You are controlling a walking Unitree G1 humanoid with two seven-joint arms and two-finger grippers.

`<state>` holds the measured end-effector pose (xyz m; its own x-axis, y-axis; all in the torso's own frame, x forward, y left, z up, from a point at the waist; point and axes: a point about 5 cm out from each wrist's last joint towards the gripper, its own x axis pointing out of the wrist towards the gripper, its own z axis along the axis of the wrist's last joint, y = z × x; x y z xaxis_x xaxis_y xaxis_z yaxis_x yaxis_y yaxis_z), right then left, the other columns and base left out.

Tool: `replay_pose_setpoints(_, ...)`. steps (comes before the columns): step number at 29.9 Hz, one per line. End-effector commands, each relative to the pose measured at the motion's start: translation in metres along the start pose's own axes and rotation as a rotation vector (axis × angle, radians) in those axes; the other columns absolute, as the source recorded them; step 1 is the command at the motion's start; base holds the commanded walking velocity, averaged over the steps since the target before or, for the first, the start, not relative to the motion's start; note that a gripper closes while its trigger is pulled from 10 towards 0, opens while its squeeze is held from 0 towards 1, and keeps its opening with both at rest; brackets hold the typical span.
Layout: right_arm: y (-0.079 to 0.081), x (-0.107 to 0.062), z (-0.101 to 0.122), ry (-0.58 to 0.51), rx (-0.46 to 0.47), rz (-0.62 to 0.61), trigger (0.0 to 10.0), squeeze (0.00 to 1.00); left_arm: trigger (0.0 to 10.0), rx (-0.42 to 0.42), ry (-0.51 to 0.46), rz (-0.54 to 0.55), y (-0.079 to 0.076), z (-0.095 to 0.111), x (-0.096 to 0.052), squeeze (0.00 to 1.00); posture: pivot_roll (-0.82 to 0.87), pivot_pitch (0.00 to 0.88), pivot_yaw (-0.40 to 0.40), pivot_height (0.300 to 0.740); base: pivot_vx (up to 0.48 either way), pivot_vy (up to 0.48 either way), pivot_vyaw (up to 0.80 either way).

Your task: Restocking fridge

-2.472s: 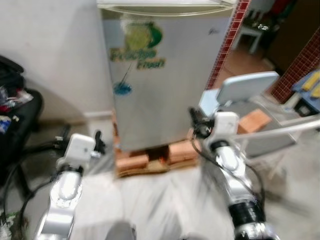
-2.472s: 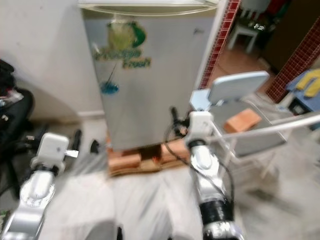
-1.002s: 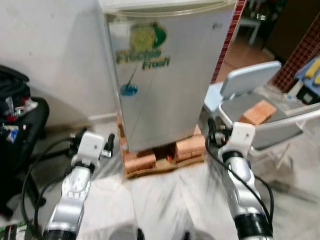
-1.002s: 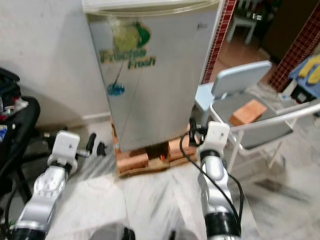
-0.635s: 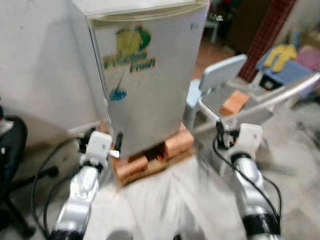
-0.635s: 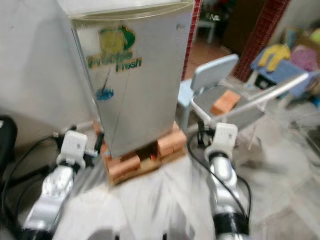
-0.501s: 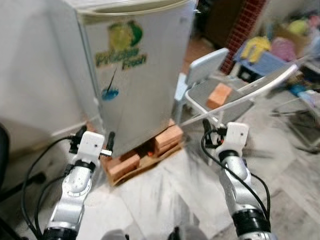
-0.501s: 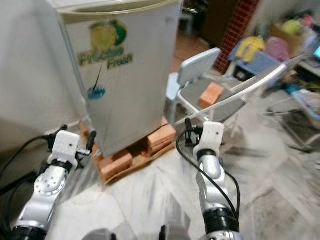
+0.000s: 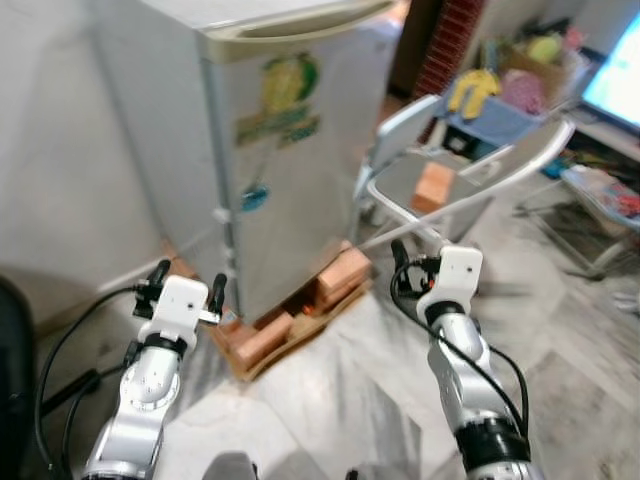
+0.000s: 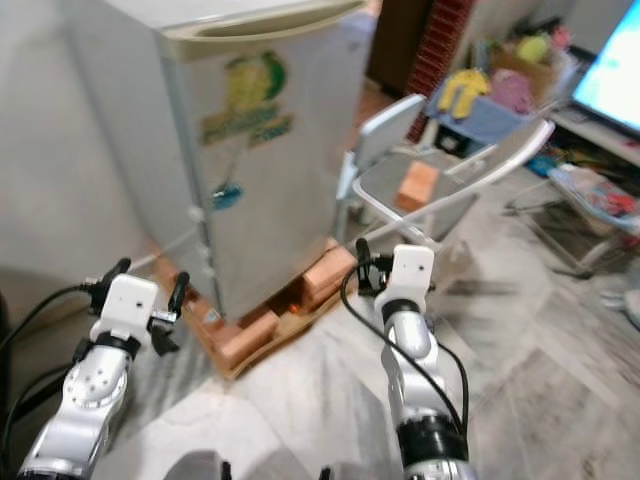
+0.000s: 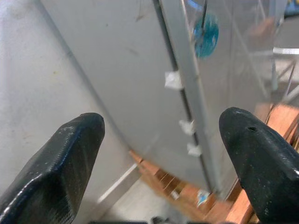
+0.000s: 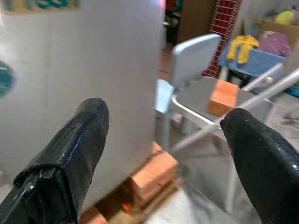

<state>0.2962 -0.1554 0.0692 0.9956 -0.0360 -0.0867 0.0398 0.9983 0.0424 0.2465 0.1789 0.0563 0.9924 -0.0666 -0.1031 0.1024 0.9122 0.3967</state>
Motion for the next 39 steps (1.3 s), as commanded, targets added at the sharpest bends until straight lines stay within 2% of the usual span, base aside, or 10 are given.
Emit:
replay_pose_setpoints(1,-0.013,0.001,-0.003,0.014,-0.022,-0.038,10.0,0.0,10.0,0.002,-0.03,-0.035,-0.009,0.008,0.007,0.0,0.12,0.0,-0.058,0.74,0.0,0.0,0.0)
replay_pose_setpoints(7,-0.007,0.004,0.017,-0.061,-0.019,-0.025,10.0,0.0,10.0,0.036,-0.107,-0.092,-0.001,0.034,0.024,0.0,0.08,0.0,-0.015,0.74,0.0,0.0,0.0)
replay_pose_setpoints(8,-0.014,-0.001,0.008,-0.028,0.001,-0.08,10.0,0.0,10.0,0.064,-0.105,-0.094,-0.002,0.031,0.025,0.0,0.07,0.0,-0.003,0.74,0.0,0.0,0.0)
replay_pose_setpoints(11,-0.022,-0.006,0.006,-0.003,0.058,-0.159,10.0,0.0,10.0,0.048,-0.081,-0.06,0.003,0.027,0.025,0.0,0.06,0.0,0.007,0.74,0.0,0.0,0.0)
replay_pose_setpoints(13,-0.021,-0.01,0.012,-0.035,0.047,-0.133,10.0,0.0,10.0,0.005,-0.071,-0.035,0.008,0.027,0.023,0.0,0.06,0.0,0.015,0.74,0.0,0.0,0.0)
replay_pose_setpoints(15,-0.021,-0.015,0.013,-0.06,-0.022,-0.084,10.0,0.0,10.0,0.046,-0.075,-0.051,0.006,0.024,0.018,0.0,0.09,0.0,0.002,0.74,0.0,0.0,0.0)
replay_pose_setpoints(19,-0.026,-0.011,0.009,-0.014,0.03,-0.126,10.0,0.0,10.0,0.037,-0.051,-0.021,0.016,0.019,0.013,0.0,0.11,0.0,-0.013,0.74,0.0,0.0,0.0)
replay_pose_setpoints(24,-0.02,-0.007,0.013,-0.029,0.002,-0.083,10.0,0.0,10.0,0.052,-0.029,0.021,0.024,0.014,0.015,0.0,0.1,0.0,-0.035,0.74,0.0,0.0,0.0)
replay_pose_setpoints(31,-0.027,-0.014,0.01,0.0,-0.014,-0.085,10.0,0.0,10.0,0.017,-0.03,0.003,0.015,0.016,0.013,0.0,0.09,0.0,-0.033,0.74,0.0,0.0,-0.47)
replay_pose_setpoints(39,-0.025,-0.018,0.009,0.007,-0.011,-0.078,10.0,0.0,10.0,0.012,-0.032,-0.029,0.011,0.017,0.01,0.0,0.09,0.0,-0.023,0.74,0.0,0.459,-0.51)
